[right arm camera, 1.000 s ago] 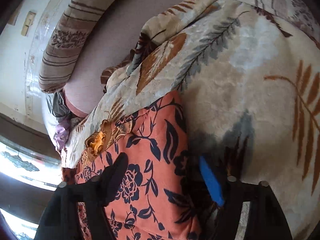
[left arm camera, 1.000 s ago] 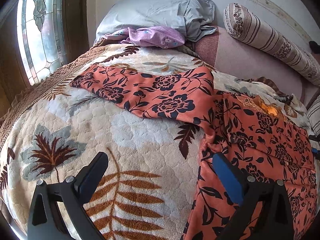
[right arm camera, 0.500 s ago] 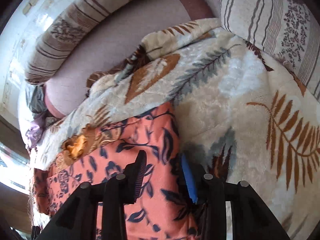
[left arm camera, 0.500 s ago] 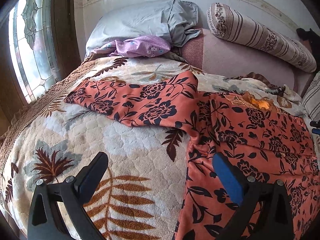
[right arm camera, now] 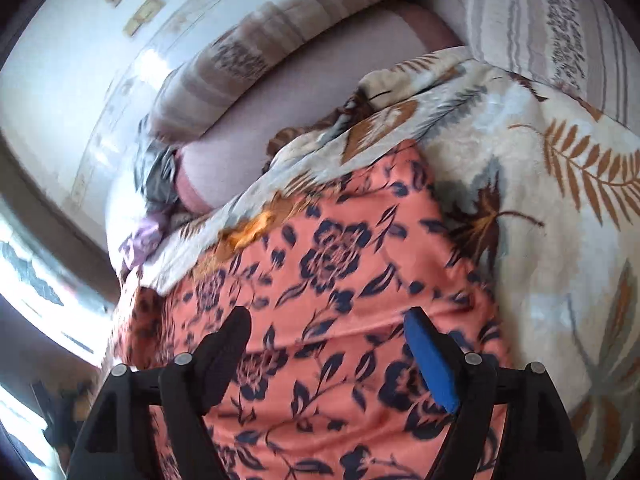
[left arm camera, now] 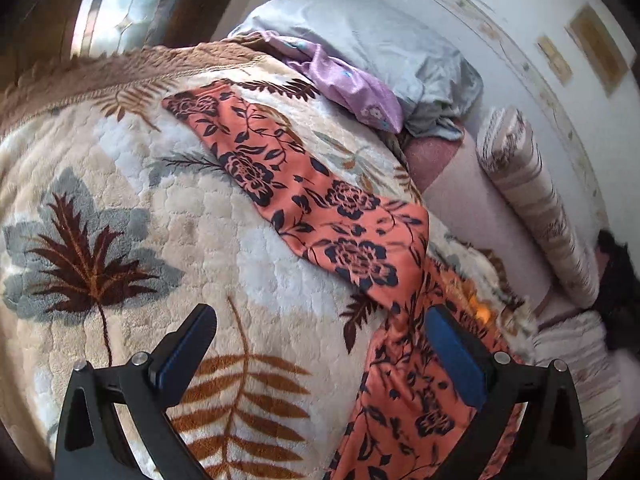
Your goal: Fold small clothes
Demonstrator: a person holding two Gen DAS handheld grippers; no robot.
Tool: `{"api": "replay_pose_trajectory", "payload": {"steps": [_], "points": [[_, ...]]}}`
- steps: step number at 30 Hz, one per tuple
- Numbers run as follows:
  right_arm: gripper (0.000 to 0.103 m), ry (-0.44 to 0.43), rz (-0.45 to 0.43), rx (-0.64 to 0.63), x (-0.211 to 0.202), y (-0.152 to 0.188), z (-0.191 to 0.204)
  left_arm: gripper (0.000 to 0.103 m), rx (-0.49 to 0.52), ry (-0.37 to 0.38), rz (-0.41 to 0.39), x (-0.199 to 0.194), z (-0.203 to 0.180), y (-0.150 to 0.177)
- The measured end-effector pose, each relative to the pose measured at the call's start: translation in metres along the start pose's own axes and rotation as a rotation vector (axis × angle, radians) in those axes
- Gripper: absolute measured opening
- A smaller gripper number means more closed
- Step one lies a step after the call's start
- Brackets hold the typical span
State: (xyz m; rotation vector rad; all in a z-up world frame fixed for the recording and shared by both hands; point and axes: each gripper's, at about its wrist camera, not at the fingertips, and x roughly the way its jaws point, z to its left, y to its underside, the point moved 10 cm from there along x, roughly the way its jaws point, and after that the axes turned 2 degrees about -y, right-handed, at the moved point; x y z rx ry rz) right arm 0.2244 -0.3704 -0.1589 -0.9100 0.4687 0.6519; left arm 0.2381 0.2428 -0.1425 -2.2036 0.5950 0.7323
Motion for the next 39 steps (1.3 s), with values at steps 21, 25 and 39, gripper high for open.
{"api": "replay_pose_trajectory", "payload": {"steps": [21,25,39], "points": [[0.098,0.023,0.069,-0.130,0.020,0.052,0.014,0.006,-0.351,-0.089,0.085,0.140,0.118,-0.162],[0.098,0.019,0.069,-0.128,0.021,0.052,0.015,0.006,-0.182,-0.198,0.021,0.117,0.091,-0.171],[0.098,-0.012,0.054,-0.101,0.020,0.049,0.015,0.010,0.668,0.252,-0.085,0.008,-0.348,0.037]]}}
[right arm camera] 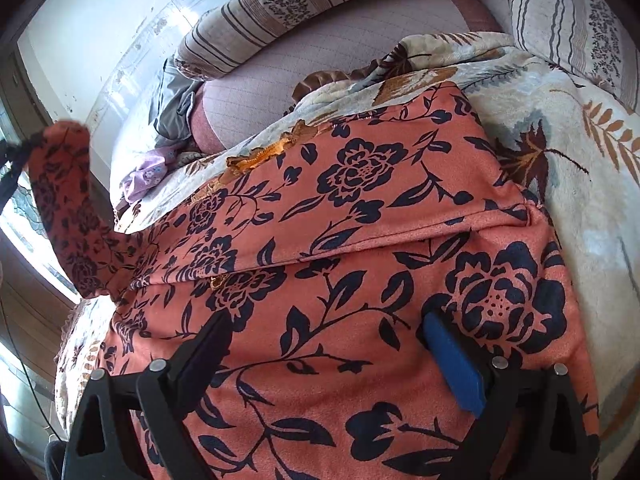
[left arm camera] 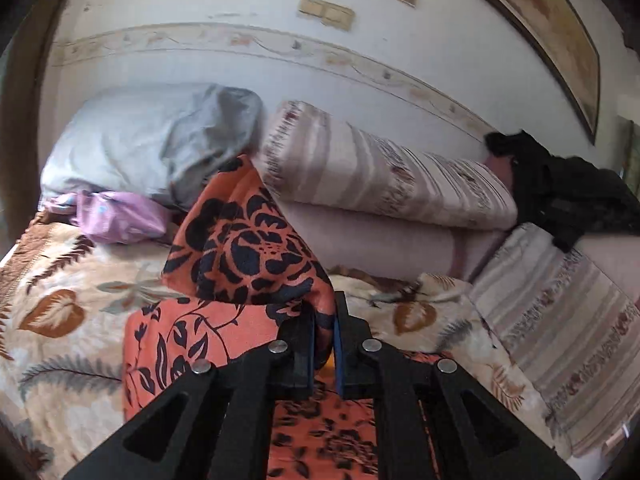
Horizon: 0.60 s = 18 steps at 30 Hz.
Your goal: Fold small clothes
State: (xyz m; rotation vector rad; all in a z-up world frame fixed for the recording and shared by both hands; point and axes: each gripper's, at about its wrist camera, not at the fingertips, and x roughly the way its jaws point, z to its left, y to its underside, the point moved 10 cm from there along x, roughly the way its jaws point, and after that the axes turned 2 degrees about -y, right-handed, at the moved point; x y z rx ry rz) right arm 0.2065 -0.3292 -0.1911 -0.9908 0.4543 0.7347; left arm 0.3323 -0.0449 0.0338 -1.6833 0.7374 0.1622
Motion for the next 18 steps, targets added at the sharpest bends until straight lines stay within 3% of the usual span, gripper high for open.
{"api": "replay_pose_trajectory", "payload": {"steps": [1,2,3,4,6,8,12,15,18], "points": [[0.098,-0.005,-0.002,0.005,-0.001,0.000,0.000,0.019,0.031,0.024,0.048,0.016,-0.027,0.017],[0.098,-0.011,-0.004,0.010,-0.002,-0.001,0.000,0.047,0.079,0.030,0.113,0.034,-0.047,0.038],[0.098,-0.016,-0.006,0.017,-0.003,-0.001,-0.001,0.060,0.129,0.022,0.183,0.051,-0.060,0.063],[0.098,-0.025,-0.009,0.025,-0.005,-0.002,-0.001,0.067,0.168,-0.005,0.240,0.063,-0.065,0.088],[0.097,-0.041,-0.018,0.050,-0.009,-0.004,-0.002,0.066,0.190,-0.087,0.317,0.078,-0.048,0.125],[0.097,-0.056,-0.026,0.080,-0.014,-0.006,-0.003,0.066,0.138,-0.153,0.346,0.071,-0.010,0.143],[0.097,-0.127,-0.049,0.189,-0.034,-0.015,-0.002,0.067,0.002,-0.283,0.293,0.031,0.079,0.153],[0.097,-0.208,-0.092,0.285,-0.052,-0.039,0.000,0.067,-0.059,-0.376,0.281,0.008,0.143,0.164],[0.097,-0.220,-0.068,0.372,-0.045,-0.067,-0.004,0.067,-0.150,-0.425,0.286,-0.004,0.190,0.178]]}}
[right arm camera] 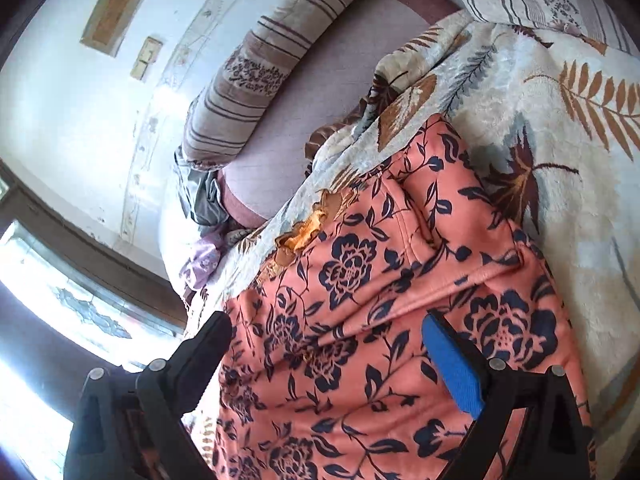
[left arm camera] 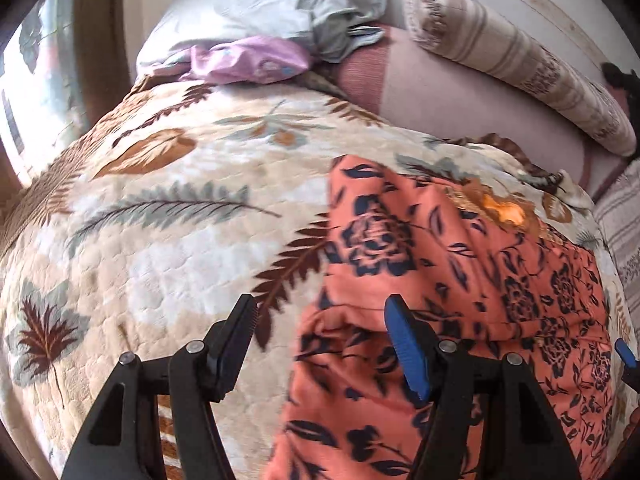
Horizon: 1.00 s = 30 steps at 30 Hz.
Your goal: Fold small clothes
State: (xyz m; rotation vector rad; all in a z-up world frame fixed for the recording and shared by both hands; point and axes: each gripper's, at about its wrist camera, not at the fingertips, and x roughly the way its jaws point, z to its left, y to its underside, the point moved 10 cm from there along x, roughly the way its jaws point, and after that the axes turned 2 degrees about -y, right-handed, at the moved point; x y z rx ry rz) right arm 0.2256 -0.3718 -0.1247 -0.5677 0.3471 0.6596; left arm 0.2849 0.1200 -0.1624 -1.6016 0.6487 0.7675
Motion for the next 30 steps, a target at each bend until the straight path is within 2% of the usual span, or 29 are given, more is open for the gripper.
{"api": "replay_pose_trajectory", "payload": {"steps": [3,6,9,10,11,12,13,14,15,18,20,23,24,25,26,30], "points": [[0.097,0.031,0.033,0.097,0.027,-0.021,-0.010,0.067,-0.084,0.022,0.000,0.003,0.027,0.007],[0.096,0.088,0.076,0.230,0.055,-0.023,-0.034,0.067,-0.111,0.048,-0.018,0.002,0.039,0.012],[0.089,0.093,0.058,0.321,0.066,-0.023,-0.043,0.067,-0.126,0.058,-0.020,0.004,0.048,0.015],[0.078,0.095,0.053,0.300,0.069,-0.026,-0.041,0.067,-0.144,0.068,-0.013,0.006,0.049,0.013],[0.055,0.116,0.053,0.285,0.072,-0.028,-0.041,0.067,-0.168,0.083,-0.006,0.007,0.050,0.012],[0.041,0.130,0.068,0.288,0.078,-0.028,-0.043,0.067,-0.192,0.106,-0.003,0.007,0.051,0.010],[0.018,0.150,0.092,0.285,0.084,-0.028,-0.046,0.067,-0.208,0.119,-0.006,0.007,0.051,0.008],[0.010,0.199,0.098,0.266,0.086,-0.027,-0.050,0.067,-0.215,0.118,-0.013,0.006,0.053,0.006],[0.008,0.240,0.080,0.229,0.082,-0.030,-0.046,0.067,-0.213,0.106,-0.023,0.005,0.056,0.005],[0.007,0.256,-0.043,0.028,0.051,-0.044,0.000,0.067,-0.206,0.071,-0.029,0.005,0.062,0.006],[0.007,0.280,-0.085,-0.035,0.034,-0.039,0.009,0.067,-0.203,0.076,-0.029,0.006,0.059,0.005],[0.010,0.368,0.095,0.002,0.057,0.000,-0.039,0.067,-0.153,0.066,-0.037,0.007,0.050,0.003],[0.010,0.360,0.107,0.040,0.059,0.007,-0.052,0.067,-0.140,0.060,-0.037,0.005,0.048,0.003],[0.009,0.309,0.067,0.057,0.054,0.005,-0.053,0.067,-0.126,0.058,-0.040,0.003,0.045,0.002],[0.010,0.300,0.061,0.064,0.051,0.004,-0.053,0.067,-0.112,0.058,-0.045,-0.001,0.043,-0.001],[0.012,0.358,0.099,-0.028,0.038,0.001,-0.041,0.067,-0.096,0.086,-0.071,-0.012,0.025,-0.028]]}}
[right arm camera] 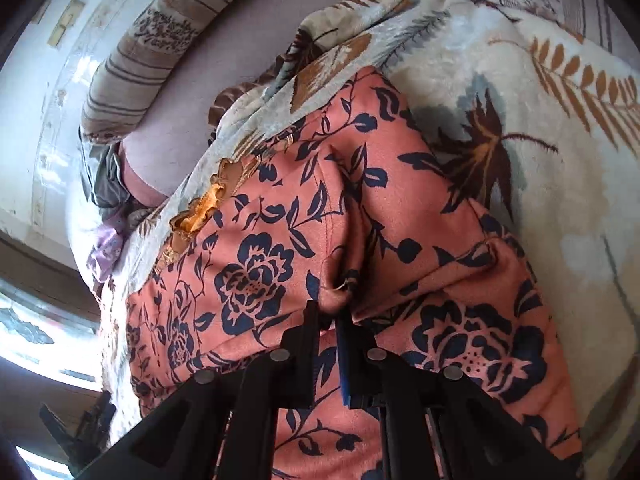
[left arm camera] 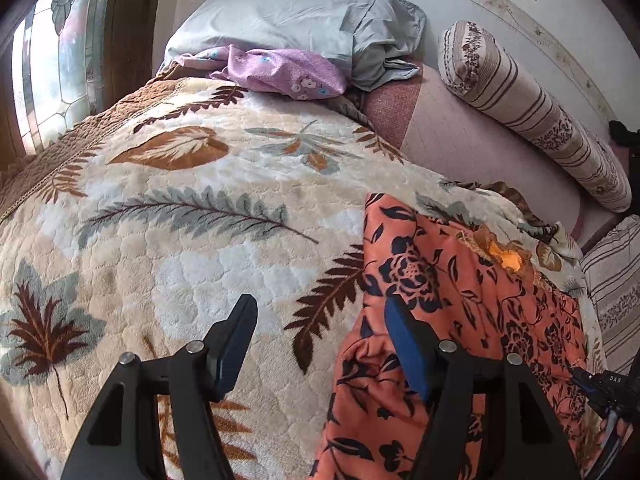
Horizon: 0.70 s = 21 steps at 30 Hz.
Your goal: Fold small clothes
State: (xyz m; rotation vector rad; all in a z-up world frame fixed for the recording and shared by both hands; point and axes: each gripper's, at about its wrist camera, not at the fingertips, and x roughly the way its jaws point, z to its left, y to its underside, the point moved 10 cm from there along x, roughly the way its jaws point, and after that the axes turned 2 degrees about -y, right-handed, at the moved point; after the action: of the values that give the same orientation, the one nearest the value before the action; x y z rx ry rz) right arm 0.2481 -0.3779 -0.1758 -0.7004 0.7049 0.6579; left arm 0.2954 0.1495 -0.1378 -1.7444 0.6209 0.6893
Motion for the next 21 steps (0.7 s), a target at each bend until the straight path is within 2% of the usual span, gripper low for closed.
{"api": "replay_pose_trajectory", "payload": {"steps": [4,7,9,12,13,14,15,16,17,18,19,20,21], "points": [[0.012,0.024,-0.091,-0.040,-0.028,-0.013,0.003,0.067,0.059,0.010,0.006,0.017,-0.033,-0.026],[0.012,-0.051,-0.116,-0.080,-0.040,-0.025,0.027,0.068,0.122,0.014,0.032,0.044,-0.056,-0.037],[0.012,-0.147,-0.076,-0.140,-0.032,-0.028,0.055,0.067,0.151,0.008,0.067,0.067,-0.065,-0.038],[0.012,-0.302,0.065,-0.159,0.004,-0.026,0.086,0.067,0.172,-0.049,0.211,0.118,-0.057,-0.021],[0.015,-0.334,0.100,-0.136,0.019,-0.029,0.084,0.072,0.158,-0.058,0.254,0.132,-0.050,-0.013],[0.021,-0.325,0.152,-0.107,0.040,-0.031,0.074,0.073,0.148,-0.041,0.226,0.133,-0.048,-0.018],[0.021,-0.258,0.196,-0.047,0.062,-0.032,0.051,0.073,0.153,-0.059,0.215,0.128,-0.047,-0.023],[0.017,-0.229,0.212,0.060,0.073,-0.032,0.027,0.073,0.153,-0.078,0.216,0.122,-0.045,-0.028],[0.018,-0.316,0.199,0.161,0.073,-0.037,0.022,0.073,0.141,-0.054,0.183,0.113,-0.047,-0.035],[0.019,-0.339,0.187,0.161,0.068,-0.041,0.025,0.073,0.129,-0.014,0.137,0.104,-0.049,-0.044],[0.030,-0.342,0.168,0.119,0.062,-0.045,0.030,0.075,0.122,0.008,0.116,0.101,-0.050,-0.051],[0.062,-0.356,0.147,0.093,0.057,-0.050,0.035,0.077,0.117,0.016,0.120,0.103,-0.051,-0.054],[0.083,-0.375,0.136,0.097,0.055,-0.053,0.040,0.077,0.117,0.013,0.135,0.109,-0.051,-0.053]]}}
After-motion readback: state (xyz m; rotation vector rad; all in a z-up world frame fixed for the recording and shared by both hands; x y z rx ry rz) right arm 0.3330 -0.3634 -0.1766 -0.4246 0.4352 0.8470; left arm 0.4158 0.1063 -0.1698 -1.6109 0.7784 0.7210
